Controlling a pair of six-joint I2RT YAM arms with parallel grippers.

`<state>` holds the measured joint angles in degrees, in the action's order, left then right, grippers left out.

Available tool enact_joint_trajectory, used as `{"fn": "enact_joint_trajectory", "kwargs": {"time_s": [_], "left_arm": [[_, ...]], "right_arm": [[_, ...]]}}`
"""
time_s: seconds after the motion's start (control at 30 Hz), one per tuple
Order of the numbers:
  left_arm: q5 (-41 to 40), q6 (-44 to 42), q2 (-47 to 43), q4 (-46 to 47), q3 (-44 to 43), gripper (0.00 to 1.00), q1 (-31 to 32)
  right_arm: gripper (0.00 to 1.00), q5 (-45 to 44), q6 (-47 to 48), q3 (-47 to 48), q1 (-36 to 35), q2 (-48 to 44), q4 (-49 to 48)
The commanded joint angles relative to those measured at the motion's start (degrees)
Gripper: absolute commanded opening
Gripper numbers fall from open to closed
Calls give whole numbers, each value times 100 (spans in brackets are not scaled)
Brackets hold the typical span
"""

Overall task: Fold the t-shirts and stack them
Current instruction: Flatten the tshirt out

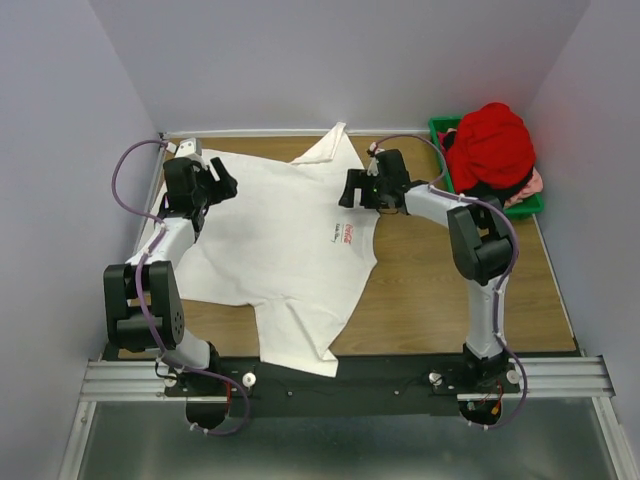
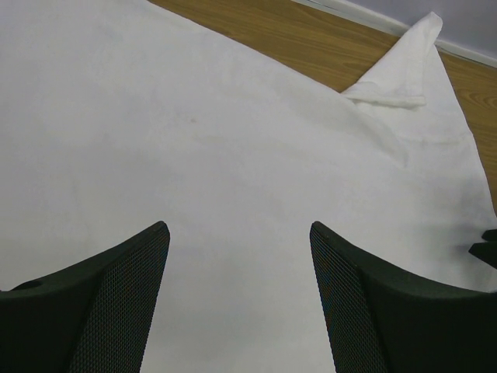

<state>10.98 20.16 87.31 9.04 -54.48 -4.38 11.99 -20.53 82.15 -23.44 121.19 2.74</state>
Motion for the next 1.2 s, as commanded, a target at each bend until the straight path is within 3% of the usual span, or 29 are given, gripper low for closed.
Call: {"fn": "enact_joint_trajectory", "kwargs": {"time_s": [0.0,0.33,0.6,1.17], "left_arm": [[71,-56,-39,89,34,81,16],[-105,-118,392,-227,-150,81,8],[395,-56,1296,-341,-467,79,16],[862,-21,2888,-895,-1917,78,25]], "right_arm": [[100,-417,-91,152,418,458,543],[100,-698,-21,811,1105,845,982],[100,-830,85,1470,1316,1109,1289],[100,-768,-56,2507,1676,1768,1668]]}}
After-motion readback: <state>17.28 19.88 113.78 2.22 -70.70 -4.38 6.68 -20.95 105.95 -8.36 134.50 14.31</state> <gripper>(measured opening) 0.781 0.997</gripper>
